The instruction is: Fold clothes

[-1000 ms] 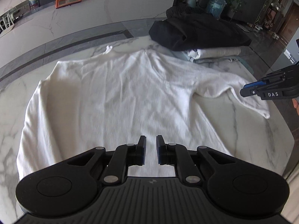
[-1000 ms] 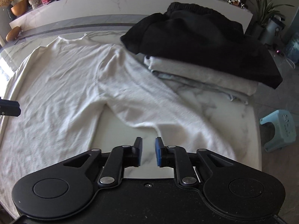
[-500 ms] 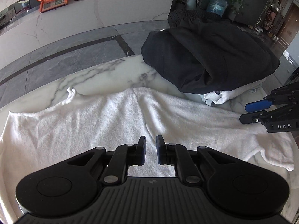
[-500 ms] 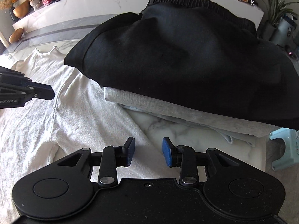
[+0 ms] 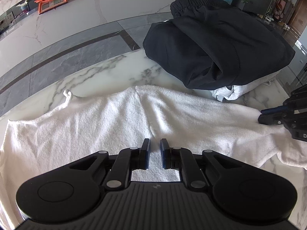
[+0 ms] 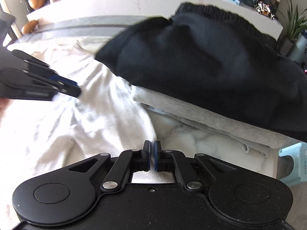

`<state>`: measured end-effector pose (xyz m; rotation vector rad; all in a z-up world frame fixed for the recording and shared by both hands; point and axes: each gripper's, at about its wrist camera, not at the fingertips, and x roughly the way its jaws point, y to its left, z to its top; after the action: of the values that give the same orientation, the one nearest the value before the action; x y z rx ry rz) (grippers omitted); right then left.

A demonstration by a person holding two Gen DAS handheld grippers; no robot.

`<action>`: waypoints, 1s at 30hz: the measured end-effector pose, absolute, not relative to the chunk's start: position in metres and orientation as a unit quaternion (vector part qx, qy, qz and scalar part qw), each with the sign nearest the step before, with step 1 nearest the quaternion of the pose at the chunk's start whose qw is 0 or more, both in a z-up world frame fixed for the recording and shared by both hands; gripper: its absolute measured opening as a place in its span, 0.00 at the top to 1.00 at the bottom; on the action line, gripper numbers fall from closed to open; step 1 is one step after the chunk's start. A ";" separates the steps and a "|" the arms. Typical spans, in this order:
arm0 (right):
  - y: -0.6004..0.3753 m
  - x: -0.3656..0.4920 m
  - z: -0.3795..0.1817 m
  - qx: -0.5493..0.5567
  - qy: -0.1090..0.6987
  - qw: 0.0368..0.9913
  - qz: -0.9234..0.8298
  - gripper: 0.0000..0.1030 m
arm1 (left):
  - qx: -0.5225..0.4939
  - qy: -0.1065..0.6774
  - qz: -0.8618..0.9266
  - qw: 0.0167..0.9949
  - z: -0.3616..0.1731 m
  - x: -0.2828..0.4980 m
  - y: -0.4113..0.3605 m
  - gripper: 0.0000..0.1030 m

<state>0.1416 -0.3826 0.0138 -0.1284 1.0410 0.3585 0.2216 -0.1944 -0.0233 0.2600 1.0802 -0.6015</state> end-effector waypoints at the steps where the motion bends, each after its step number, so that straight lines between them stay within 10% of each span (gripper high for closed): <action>1: -0.380 0.135 0.022 -0.059 0.485 0.854 0.179 0.98 | 0.121 0.505 -0.281 0.807 -0.024 0.222 -0.195 0.90; 30: -0.233 0.078 -0.018 -0.062 0.500 0.804 0.315 0.97 | 0.108 0.509 -0.299 0.800 0.000 0.186 -0.154 0.90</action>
<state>0.0782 -0.2334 -0.0177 -0.1333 1.0716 0.6753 0.1855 -0.1541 -0.0004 0.2318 1.0906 -0.6411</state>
